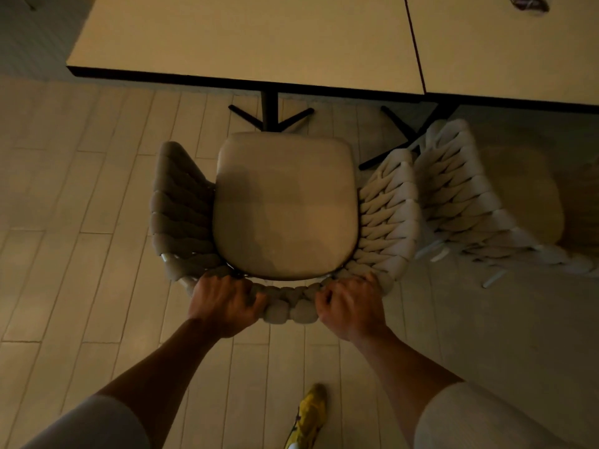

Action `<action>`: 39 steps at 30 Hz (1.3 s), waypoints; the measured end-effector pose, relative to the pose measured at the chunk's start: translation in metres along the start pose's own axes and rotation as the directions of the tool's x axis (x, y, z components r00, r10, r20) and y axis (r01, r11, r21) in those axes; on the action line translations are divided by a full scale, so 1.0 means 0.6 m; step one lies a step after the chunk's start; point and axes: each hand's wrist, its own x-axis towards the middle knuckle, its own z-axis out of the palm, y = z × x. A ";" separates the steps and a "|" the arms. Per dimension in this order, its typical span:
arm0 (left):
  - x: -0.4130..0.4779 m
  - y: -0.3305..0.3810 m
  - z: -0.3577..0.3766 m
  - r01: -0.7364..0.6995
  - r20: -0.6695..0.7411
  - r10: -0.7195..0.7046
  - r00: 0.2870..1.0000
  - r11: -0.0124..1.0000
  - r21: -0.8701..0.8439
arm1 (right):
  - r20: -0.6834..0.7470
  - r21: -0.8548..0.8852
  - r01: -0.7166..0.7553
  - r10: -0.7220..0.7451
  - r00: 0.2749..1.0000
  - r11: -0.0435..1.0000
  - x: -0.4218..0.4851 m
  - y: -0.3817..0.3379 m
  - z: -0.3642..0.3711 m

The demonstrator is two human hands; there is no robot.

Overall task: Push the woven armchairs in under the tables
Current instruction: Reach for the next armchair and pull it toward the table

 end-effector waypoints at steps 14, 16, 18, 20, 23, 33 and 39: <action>0.130 -0.085 -0.047 0.138 0.018 -0.137 0.990 0.987 -0.088 | 0.074 0.017 -0.029 0.027 0.997 0.999 0.151 0.030 -0.022; 0.139 -0.086 -0.056 0.180 0.073 -0.171 0.983 0.972 -0.150 | 0.052 0.053 -0.027 0.024 0.998 0.998 0.156 0.034 -0.026; 0.147 -0.088 -0.057 0.248 0.147 -0.221 0.964 0.947 -0.206 | 0.018 0.093 -0.023 0.021 1.000 0.995 0.160 0.036 -0.031; 0.155 -0.091 -0.056 0.256 0.180 -0.219 0.959 0.941 -0.220 | 0.012 0.107 -0.025 0.024 1.000 0.994 0.164 0.037 -0.035; 0.175 -0.091 -0.064 0.284 0.190 -0.241 0.952 0.927 -0.246 | -0.030 0.080 -0.032 0.034 0.999 0.996 0.175 0.047 -0.040; 0.253 -0.110 -0.060 0.216 0.153 -0.187 0.970 0.955 -0.201 | 0.079 -0.039 -0.019 0.022 0.997 0.999 0.227 0.097 -0.014; 0.247 -0.094 -0.065 0.166 0.269 -0.131 0.954 0.980 -0.110 | 0.208 0.026 -0.081 0.074 0.975 0.996 0.224 0.091 -0.068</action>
